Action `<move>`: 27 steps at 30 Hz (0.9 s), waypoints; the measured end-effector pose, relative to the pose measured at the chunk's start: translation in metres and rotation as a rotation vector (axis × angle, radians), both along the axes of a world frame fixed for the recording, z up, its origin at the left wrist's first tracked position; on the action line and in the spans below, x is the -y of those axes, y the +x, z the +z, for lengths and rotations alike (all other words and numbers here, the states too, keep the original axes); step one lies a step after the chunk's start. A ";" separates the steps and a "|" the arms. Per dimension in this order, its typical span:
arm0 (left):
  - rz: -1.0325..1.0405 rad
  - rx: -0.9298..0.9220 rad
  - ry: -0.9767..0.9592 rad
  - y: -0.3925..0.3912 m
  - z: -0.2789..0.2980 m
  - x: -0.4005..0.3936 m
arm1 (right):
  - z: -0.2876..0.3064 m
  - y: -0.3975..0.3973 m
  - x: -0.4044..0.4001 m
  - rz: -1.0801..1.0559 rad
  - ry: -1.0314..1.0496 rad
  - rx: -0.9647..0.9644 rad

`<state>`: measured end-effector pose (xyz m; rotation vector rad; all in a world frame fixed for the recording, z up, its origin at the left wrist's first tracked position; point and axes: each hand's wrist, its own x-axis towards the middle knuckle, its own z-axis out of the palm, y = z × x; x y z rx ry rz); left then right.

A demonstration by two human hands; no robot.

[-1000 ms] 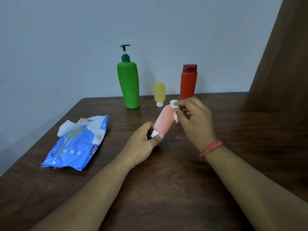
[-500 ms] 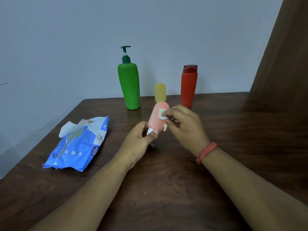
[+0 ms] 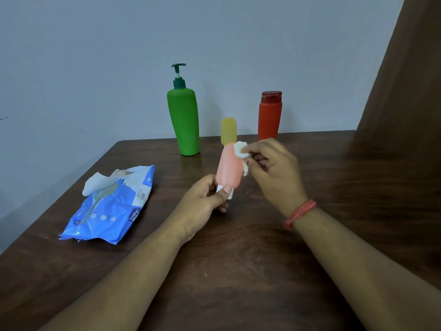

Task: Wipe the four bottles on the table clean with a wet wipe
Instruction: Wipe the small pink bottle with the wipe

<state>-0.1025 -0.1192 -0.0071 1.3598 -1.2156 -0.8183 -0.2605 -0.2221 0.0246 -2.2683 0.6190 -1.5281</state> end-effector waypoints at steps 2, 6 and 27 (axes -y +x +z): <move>0.036 -0.092 -0.010 0.002 0.000 0.000 | -0.005 0.004 -0.004 0.080 -0.015 -0.073; 0.088 -0.246 -0.044 0.003 0.001 0.000 | -0.007 0.007 -0.009 0.184 -0.050 -0.218; 0.380 0.856 -0.152 0.012 0.013 -0.003 | 0.012 -0.016 0.010 -0.112 -0.338 -0.440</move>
